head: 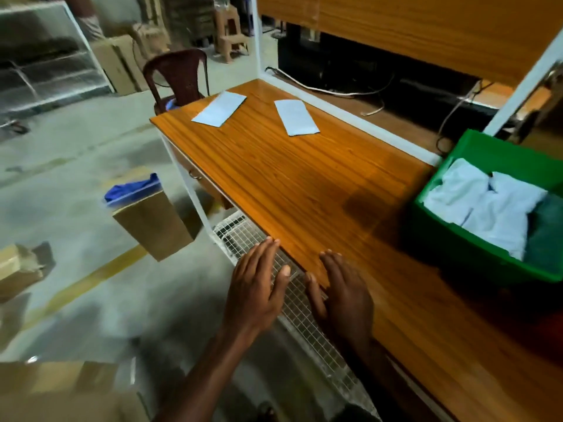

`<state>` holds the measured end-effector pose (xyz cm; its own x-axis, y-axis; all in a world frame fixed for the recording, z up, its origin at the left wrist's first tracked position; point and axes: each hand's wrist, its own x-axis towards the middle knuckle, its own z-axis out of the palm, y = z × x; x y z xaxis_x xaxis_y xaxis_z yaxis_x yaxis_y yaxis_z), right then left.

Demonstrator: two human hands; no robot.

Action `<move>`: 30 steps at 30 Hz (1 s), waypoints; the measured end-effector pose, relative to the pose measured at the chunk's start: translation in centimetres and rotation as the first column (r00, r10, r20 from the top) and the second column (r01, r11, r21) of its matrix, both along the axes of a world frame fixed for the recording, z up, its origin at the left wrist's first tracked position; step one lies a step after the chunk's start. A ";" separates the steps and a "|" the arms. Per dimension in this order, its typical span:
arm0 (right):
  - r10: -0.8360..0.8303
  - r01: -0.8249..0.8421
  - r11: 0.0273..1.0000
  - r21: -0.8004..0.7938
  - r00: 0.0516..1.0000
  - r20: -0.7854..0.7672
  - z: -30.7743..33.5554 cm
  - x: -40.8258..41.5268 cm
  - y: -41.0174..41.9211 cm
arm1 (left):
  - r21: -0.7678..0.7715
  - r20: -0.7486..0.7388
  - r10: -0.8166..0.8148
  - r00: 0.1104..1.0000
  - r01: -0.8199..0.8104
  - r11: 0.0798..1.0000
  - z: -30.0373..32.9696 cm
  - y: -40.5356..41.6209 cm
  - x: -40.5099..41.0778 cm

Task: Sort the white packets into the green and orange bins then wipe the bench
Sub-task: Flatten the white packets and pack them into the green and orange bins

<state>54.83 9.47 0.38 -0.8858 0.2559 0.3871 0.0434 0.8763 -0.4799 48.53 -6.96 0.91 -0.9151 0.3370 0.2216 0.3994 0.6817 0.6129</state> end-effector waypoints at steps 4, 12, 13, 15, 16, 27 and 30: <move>0.025 -0.025 1.000 0.013 0.999 0.034 -0.4 -5.1 -3.0 | -0.004 0.001 0.018 1.000 -0.018 1.000 -0.3 -2.7 -3.7; 0.052 -0.052 0.999 -0.008 0.991 0.124 -1.6 -16.2 -4.8 | -0.025 0.020 0.048 0.999 -0.047 0.999 -2.1 -5.3 -13.7; 0.054 -0.052 0.999 -0.015 0.989 0.139 -1.8 -17.8 -4.9 | -0.033 0.018 0.051 0.999 -0.050 0.998 -2.3 -5.5 -15.4; 0.064 -0.059 0.998 -0.034 0.986 0.155 -2.0 -21.0 -4.8 | -0.060 0.008 0.049 0.999 -0.049 0.997 -2.3 -5.8 -18.6; 0.071 -0.066 0.997 -0.040 0.988 0.140 -2.0 -22.8 -4.7 | -0.076 0.009 0.047 0.999 -0.046 0.996 -2.2 -6.0 -20.3; -0.034 0.027 0.995 0.100 0.998 0.061 -1.9 -38.6 -3.4 | -0.170 0.009 0.008 1.000 -0.006 0.985 0.3 -7.1 -37.9; -0.116 0.111 0.988 0.105 0.992 0.047 -1.7 -42.5 -3.0 | -0.186 0.028 -0.028 0.999 0.033 0.982 0.3 -7.4 -42.9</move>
<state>12.36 6.43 -1.35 -0.8732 0.3177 0.3695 0.1684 0.9083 -0.3829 5.64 -14.36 1.20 -0.9084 0.3977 0.1291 0.4075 0.7727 0.4868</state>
